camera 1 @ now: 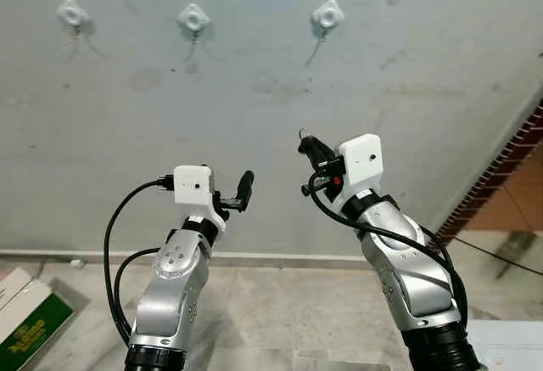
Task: Hang keys on a hook
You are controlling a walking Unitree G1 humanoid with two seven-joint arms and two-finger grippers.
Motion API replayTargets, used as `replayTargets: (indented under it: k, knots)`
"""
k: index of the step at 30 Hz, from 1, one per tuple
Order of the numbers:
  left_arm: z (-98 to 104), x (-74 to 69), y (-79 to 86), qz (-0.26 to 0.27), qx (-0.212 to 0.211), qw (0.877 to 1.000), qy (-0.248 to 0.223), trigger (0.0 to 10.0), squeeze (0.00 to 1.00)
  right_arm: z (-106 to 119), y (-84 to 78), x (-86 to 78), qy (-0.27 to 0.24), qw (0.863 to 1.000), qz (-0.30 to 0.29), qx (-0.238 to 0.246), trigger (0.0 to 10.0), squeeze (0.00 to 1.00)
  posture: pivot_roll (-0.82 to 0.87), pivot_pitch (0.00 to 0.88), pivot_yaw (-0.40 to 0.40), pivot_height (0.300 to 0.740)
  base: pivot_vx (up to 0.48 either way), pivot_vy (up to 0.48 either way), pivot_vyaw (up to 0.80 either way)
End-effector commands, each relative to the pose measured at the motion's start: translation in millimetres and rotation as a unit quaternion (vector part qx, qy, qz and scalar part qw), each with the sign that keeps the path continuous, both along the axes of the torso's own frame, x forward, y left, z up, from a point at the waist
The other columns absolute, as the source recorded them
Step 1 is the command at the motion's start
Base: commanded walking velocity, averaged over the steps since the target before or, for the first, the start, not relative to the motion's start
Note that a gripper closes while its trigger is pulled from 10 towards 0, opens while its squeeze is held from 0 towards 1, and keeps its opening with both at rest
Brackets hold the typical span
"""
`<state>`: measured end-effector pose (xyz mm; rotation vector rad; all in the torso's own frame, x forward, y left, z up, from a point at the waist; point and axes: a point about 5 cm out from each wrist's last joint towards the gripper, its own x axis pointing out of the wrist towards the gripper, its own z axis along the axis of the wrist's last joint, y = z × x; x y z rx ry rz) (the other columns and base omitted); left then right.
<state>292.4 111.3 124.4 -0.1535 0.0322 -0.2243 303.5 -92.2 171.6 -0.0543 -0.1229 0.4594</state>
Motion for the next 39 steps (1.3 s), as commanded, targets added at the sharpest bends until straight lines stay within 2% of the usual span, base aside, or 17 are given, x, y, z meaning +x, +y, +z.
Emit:
replayTargets:
  k: [1, 10, 17, 22, 24, 25, 26, 27, 31, 39]
  knots:
    - [3.2, -0.9, -0.4, -0.007, -0.001, 1.000, -0.007, 10.0, 0.00, 2.1, 2.2, 1.5, -0.001, 1.000, 0.002, -0.002, 10.0, 0.00, -0.04, 0.037, 0.027, 0.740, 0.000, 0.000, -0.80]
    - [3.4, -1.9, -1.9, -0.018, -0.005, 1.000, -0.008, 10.0, 0.00, 2.0, 2.9, 1.5, -0.003, 1.000, 0.003, -0.002, 10.0, 0.00, -0.04, 0.035, 0.028, 0.740, 0.000, 0.000, -0.75]
    - [3.2, -3.0, -4.0, -0.030, -0.009, 0.999, -0.007, 10.0, 0.00, 1.7, -0.2, 0.9, -0.005, 1.000, -0.001, -0.003, 10.0, 0.00, -0.04, 0.030, 0.027, 0.740, 0.201, 0.000, -0.06]
    - [-0.9, -7.9, 0.4, -0.032, -0.001, 0.999, 0.001, 10.0, 0.00, -3.2, -11.6, -5.0, -0.001, 1.000, -0.017, -0.011, 10.0, 0.00, -0.04, 0.029, 0.028, 0.740, 0.054, 0.000, 0.00]
    - [-3.2, -11.8, 6.7, -0.030, 0.006, 1.000, 0.005, 10.0, 0.00, -6.9, -19.9, -8.8, 0.002, 0.999, -0.026, -0.022, 10.0, 0.00, -0.04, 0.030, 0.031, 0.740, 0.000, 0.000, 0.00]
    - [-7.3, -18.2, 17.2, -0.021, 0.020, 0.999, 0.014, 10.0, 0.00, -13.0, -32.6, -14.9, 0.008, 0.998, -0.039, -0.038, 10.0, 0.00, -0.04, 0.030, 0.031, 0.740, 0.000, 0.000, 0.00]
    - [-7.3, -18.2, 17.2, -0.021, 0.020, 0.999, 0.014, 10.0, 0.00, -13.0, -32.6, -14.9, 0.008, 0.998, -0.039, -0.038, 10.0, 0.00, -0.04, 0.030, 0.031, 0.740, 0.000, 0.000, 0.00]
    - [-10.7, -23.3, 25.2, -0.013, 0.026, 0.999, 0.022, 10.0, 0.00, -18.4, -42.7, -19.9, 0.017, 0.997, -0.049, -0.049, 10.0, 0.00, -0.04, 0.030, 0.032, 0.740, 0.000, 0.000, 0.00]
    - [-14.7, -31.7, 35.0, -0.007, 0.035, 0.999, 0.030, 10.0, 0.00, -25.2, -56.3, -30.0, 0.032, 0.996, -0.059, -0.060, 10.0, 0.00, -0.04, 0.040, 0.030, 0.740, 0.000, 0.000, 0.00]
    - [-17.7, -43.5, 43.0, -0.004, 0.039, 0.998, 0.039, 10.0, 0.00, -32.8, -70.9, -48.4, 0.052, 0.994, -0.068, -0.075, 10.0, 0.00, -0.04, 0.042, 0.031, 0.740, 0.000, 0.000, 0.00]
